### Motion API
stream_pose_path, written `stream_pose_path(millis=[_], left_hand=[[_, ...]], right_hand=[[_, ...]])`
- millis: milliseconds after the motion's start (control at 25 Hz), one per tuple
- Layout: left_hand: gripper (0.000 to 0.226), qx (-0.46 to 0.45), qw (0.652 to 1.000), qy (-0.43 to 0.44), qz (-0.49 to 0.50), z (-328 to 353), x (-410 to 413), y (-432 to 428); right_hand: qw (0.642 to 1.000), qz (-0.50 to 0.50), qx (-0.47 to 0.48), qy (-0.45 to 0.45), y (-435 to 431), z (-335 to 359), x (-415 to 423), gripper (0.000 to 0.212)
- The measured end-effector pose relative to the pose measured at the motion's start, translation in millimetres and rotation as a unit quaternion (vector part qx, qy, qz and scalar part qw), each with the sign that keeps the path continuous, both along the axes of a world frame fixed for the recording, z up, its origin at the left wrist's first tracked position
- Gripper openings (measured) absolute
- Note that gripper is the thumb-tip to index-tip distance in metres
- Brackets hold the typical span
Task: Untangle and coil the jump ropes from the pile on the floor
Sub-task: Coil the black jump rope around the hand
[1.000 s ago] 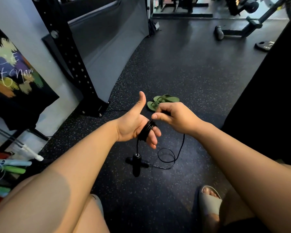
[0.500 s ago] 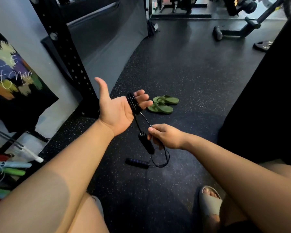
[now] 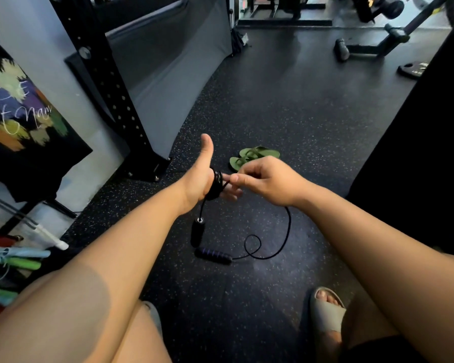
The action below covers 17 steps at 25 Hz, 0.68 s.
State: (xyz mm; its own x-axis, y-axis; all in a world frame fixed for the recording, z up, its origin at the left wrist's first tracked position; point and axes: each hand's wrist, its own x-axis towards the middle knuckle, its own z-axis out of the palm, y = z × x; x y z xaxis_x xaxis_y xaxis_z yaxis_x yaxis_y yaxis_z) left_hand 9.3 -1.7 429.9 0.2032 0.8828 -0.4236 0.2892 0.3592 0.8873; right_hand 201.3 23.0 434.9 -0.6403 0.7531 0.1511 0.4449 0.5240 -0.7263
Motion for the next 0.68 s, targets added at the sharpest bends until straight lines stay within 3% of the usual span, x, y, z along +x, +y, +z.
stream_pose_path(millis=[120, 240, 480, 680], left_hand=[[0.139, -0.06, 0.994, -0.006, -0.095, 4.1, 5.9, -7.7], [0.132, -0.09, 0.985, -0.08, -0.122, 10.8, 6.0, -9.7], [0.123, -0.067, 0.959, -0.27, -0.054, 14.1, -0.3, -12.4], [0.118, 0.021, 0.892, -0.446, 0.07, 13.4, -6.9, -7.5]], right_hand=[[0.997, -0.031, 0.071, 0.027, 9.8, -8.7, 6.9, 0.024], [0.993, -0.067, 0.082, 0.042, 18.2, -27.3, 9.3, 0.031], [0.988, -0.103, -0.071, 0.088, 9.4, -53.6, -3.6, 0.038], [0.976, -0.075, -0.199, 0.044, -8.1, -61.5, -20.8, 0.041]])
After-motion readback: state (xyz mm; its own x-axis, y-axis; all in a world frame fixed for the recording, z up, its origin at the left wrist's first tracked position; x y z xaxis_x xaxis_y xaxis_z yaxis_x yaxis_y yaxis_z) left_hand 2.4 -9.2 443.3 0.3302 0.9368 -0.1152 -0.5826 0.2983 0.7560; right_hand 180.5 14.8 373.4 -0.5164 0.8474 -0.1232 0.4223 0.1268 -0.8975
